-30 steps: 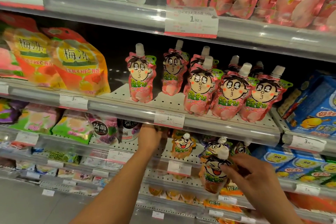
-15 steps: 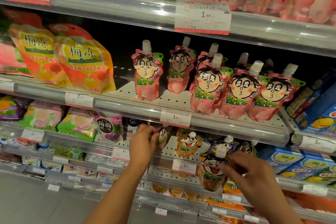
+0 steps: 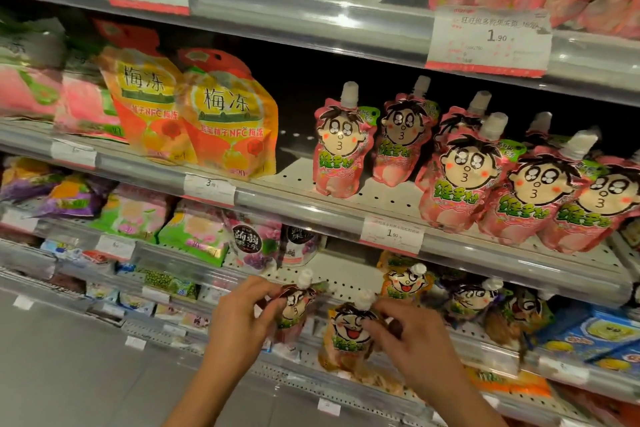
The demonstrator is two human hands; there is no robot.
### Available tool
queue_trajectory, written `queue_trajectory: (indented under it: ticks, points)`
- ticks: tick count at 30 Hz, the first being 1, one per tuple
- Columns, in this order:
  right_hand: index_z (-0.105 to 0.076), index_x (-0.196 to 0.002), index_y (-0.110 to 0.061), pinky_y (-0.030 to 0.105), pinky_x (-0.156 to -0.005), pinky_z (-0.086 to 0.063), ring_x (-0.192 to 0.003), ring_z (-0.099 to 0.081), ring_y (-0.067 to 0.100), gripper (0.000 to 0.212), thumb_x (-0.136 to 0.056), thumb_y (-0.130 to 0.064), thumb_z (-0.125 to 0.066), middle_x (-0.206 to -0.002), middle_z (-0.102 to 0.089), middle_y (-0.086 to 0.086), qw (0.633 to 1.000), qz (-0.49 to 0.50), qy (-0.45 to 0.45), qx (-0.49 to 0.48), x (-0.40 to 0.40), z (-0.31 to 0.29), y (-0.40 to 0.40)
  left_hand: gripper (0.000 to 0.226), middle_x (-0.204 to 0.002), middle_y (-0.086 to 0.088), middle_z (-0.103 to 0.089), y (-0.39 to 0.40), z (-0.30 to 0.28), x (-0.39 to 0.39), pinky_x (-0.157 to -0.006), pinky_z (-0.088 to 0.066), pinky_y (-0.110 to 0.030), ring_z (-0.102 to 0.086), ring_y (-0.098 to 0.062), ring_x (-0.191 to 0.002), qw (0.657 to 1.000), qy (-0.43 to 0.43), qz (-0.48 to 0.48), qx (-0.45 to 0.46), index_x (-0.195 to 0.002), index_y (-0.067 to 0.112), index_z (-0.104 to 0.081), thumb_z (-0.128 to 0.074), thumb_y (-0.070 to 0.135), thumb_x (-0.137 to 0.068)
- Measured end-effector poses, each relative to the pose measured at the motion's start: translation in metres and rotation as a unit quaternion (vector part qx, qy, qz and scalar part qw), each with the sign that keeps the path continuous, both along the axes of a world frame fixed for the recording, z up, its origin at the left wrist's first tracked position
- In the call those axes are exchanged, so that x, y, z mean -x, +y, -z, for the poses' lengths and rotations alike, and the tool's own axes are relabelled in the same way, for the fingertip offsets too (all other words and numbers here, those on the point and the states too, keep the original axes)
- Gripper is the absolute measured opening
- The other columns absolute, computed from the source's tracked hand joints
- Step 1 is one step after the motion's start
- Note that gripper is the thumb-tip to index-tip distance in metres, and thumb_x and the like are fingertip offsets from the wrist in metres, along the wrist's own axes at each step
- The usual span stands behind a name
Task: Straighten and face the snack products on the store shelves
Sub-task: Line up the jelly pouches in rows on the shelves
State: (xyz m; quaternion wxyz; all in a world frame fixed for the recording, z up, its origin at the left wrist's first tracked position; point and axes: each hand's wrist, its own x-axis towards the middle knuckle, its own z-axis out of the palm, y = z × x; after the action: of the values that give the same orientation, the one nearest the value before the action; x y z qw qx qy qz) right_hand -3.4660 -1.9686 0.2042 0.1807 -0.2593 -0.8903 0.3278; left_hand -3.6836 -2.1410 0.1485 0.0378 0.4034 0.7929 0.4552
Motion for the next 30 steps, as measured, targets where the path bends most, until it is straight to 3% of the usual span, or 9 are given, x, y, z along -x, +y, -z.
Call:
queue_trajectory:
  ticks: [4,8,10,13,16,18,22,27,30]
  points:
    - [-0.075,-0.097,-0.039,0.02,-0.063,-0.052,-0.077,-0.068,0.001,0.007,-0.091,-0.036,-0.073,-0.083,-0.069,-0.032,0.999,0.024,0.045,-0.016,0.01,-0.028,-0.013,0.01,-0.087,0.019,-0.063,-0.02,-0.031,0.017,-0.064,-0.039,-0.011,-0.061,-0.002,-0.077,0.999,0.026,0.031,-0.03,-0.079,0.045,-0.062,-0.064,0.044,-0.088]
    - [-0.068,-0.098,-0.047,0.011,-0.054,-0.045,-0.06,-0.063,0.002,0.015,-0.086,-0.041,-0.071,-0.076,-0.069,-0.027,0.985,0.066,0.147,-0.067,0.009,-0.09,-0.019,0.011,-0.09,0.017,-0.064,-0.027,-0.044,0.031,-0.059,-0.042,-0.017,-0.061,-0.004,-0.076,0.996,0.04,0.048,-0.058,-0.079,0.043,-0.065,-0.058,0.049,-0.085]
    - [-0.063,-0.081,-0.041,0.021,-0.046,-0.042,-0.049,-0.055,0.009,0.012,-0.091,-0.039,-0.071,-0.061,-0.061,-0.011,0.974,0.068,0.166,-0.138,0.007,-0.118,-0.015,0.009,-0.091,0.017,-0.065,-0.026,-0.047,0.034,-0.06,-0.044,-0.022,-0.06,-0.006,-0.074,0.996,0.041,0.054,-0.062,-0.079,0.047,-0.063,-0.059,0.052,-0.085]
    - [-0.059,-0.07,-0.029,0.041,-0.046,-0.042,-0.049,-0.047,0.021,0.023,-0.09,-0.04,-0.066,-0.058,-0.052,0.008,0.969,0.105,0.194,-0.111,0.004,-0.138,-0.008,0.005,-0.094,0.016,-0.065,-0.022,-0.054,0.034,-0.063,-0.045,-0.021,-0.06,-0.006,-0.077,0.994,0.035,0.071,-0.079,-0.084,0.051,-0.063,-0.06,0.055,-0.084]
    - [-0.056,-0.069,-0.036,0.05,-0.046,-0.044,-0.05,-0.049,0.027,0.026,-0.093,-0.038,-0.067,-0.057,-0.052,0.007,0.962,0.13,0.2,-0.128,0.005,-0.148,-0.007,0.004,-0.099,0.019,-0.065,-0.016,-0.067,0.034,-0.068,-0.044,-0.013,-0.062,-0.003,-0.088,0.991,0.028,0.092,-0.093,-0.085,0.052,-0.064,-0.061,0.055,-0.083]
    - [-0.057,-0.071,-0.035,0.049,-0.045,-0.045,-0.051,-0.052,0.026,0.028,-0.097,-0.038,-0.066,-0.057,-0.054,0.005,0.961,0.131,0.198,-0.144,0.005,-0.149,-0.007,0.006,-0.095,0.019,-0.065,-0.013,-0.074,0.035,-0.068,-0.041,-0.009,-0.062,-0.003,-0.086,0.988,0.019,0.109,-0.106,-0.079,0.05,-0.062,-0.061,0.053,-0.084]
    - [-0.06,-0.073,-0.034,0.048,-0.049,-0.045,-0.054,-0.053,0.021,0.025,-0.096,-0.043,-0.066,-0.061,-0.056,0.002,0.961,0.131,0.185,-0.158,0.001,-0.14,-0.009,0.01,-0.088,0.013,-0.065,-0.005,-0.094,0.036,-0.065,-0.041,-0.015,-0.061,-0.009,-0.077,0.98,0.007,0.128,-0.149,-0.078,0.043,-0.064,-0.064,0.049,-0.086]
    - [-0.073,-0.085,-0.03,0.036,-0.05,-0.043,-0.057,-0.054,0.018,0.024,-0.091,-0.052,-0.066,-0.062,-0.062,-0.002,0.965,0.156,0.145,-0.152,-0.011,-0.126,-0.01,0.014,-0.09,0.006,-0.067,0.014,-0.141,0.032,-0.065,-0.046,-0.031,-0.062,-0.017,-0.078,0.966,-0.004,0.137,-0.221,-0.084,0.028,-0.071,-0.067,0.042,-0.087]
    - [-0.073,-0.083,-0.026,0.025,-0.05,-0.037,-0.057,-0.052,0.018,0.02,-0.09,-0.045,-0.069,-0.061,-0.06,0.0,0.965,0.164,0.138,-0.15,-0.018,-0.122,-0.01,0.003,-0.09,0.005,-0.066,0.027,-0.17,0.027,-0.067,-0.046,-0.026,-0.061,-0.018,-0.082,0.957,0.0,0.156,-0.244,-0.092,0.028,-0.072,-0.07,0.028,-0.091]
